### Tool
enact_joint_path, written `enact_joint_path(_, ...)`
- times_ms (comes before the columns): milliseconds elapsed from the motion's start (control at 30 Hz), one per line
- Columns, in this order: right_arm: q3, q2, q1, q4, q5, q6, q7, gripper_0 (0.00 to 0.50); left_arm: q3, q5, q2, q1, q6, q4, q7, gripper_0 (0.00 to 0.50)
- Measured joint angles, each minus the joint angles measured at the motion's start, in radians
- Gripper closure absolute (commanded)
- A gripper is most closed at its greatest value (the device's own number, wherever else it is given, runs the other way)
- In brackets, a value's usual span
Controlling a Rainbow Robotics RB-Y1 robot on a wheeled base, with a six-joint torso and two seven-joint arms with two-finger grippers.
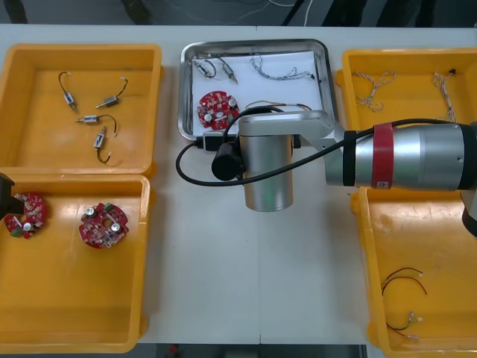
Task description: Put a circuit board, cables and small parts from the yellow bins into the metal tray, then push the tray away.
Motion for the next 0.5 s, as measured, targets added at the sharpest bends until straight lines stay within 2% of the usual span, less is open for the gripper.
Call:
enact_joint_path(167, -0.005, 0.000, 0.000, 0.002, 0.000, -0.006, 0.000, 0.493, 0.000, 0.000, 0.000, 0.000, 0.000, 0.000, 0.000, 0.000)
enact_joint_path(200, -0.005, 0.000, 0.000, 0.002, 0.000, -0.007, 0.000, 0.385, 0.000, 0.000, 0.000, 0.000, 0.000, 0.000, 0.000, 0.000)
enact_joint_path(233, -0.005, 0.000, 0.000, 0.002, 0.000, -0.007, 0.001, 0.329, 0.000, 0.000, 0.000, 0.000, 0.000, 0.000, 0.000, 0.000)
enact_joint_path(267, -0.005, 0.000, 0.000, 0.002, 0.000, -0.007, 0.001, 0.208, 0.000, 0.000, 0.000, 0.000, 0.000, 0.000, 0.000, 0.000)
enact_joint_path(300, -0.005, 0.000, 0.000, 0.002, 0.000, -0.008, 0.002, 0.120, 0.000, 0.000, 0.000, 0.000, 0.000, 0.000, 0.000, 0.000)
enact_joint_path(400, -0.005, 0.000, 0.000, 0.002, 0.000, -0.010, 0.012, 0.009, 0.000, 0.000, 0.000, 0.000, 0.000, 0.000, 0.000, 0.000)
enact_joint_path(500, -0.005, 0.000, 0.000, 0.002, 0.000, -0.010, 0.037, 0.000, 0.000, 0.000, 0.000, 0.000, 0.000, 0.000, 0.000, 0.000)
